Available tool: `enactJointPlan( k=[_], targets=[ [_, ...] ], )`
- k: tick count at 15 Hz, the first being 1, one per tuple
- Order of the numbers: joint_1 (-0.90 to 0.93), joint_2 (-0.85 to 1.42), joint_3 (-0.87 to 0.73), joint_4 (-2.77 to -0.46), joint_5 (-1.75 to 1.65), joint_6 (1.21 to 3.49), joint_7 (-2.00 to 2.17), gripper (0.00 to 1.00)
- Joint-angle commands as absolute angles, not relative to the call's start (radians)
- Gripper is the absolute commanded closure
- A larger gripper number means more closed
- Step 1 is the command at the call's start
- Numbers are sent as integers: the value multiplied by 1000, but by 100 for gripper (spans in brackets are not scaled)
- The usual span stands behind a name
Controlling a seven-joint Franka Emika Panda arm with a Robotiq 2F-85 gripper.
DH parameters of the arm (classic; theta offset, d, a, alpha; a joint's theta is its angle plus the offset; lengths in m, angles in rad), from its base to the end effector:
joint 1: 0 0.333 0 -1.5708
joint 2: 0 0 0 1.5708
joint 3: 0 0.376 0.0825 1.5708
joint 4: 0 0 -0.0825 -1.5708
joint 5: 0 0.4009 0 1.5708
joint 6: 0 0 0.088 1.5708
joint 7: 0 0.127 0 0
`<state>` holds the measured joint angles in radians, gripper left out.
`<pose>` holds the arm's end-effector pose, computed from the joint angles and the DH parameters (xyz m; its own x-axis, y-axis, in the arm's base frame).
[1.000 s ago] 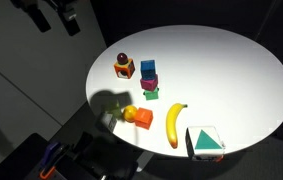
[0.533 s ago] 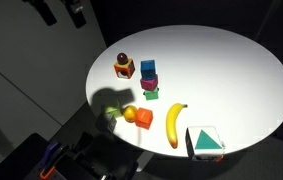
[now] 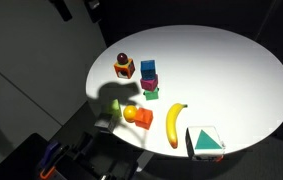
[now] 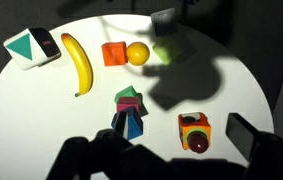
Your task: Put the green block on the blue block
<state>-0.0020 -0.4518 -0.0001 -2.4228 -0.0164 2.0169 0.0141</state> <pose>0.4052 -0.0021 0.5043 0.9989 -0.0091 0.0460 -0.0098 -0.9998 0.0144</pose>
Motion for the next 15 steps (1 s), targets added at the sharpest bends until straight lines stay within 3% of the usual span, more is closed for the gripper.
enactJointPlan(
  k=[1,15],
  targets=[
    [3,-370,-2,-2374,-3,2031,5,0],
    [-3,-195,-4,-2383,-17,2154,-8,0]
  ],
)
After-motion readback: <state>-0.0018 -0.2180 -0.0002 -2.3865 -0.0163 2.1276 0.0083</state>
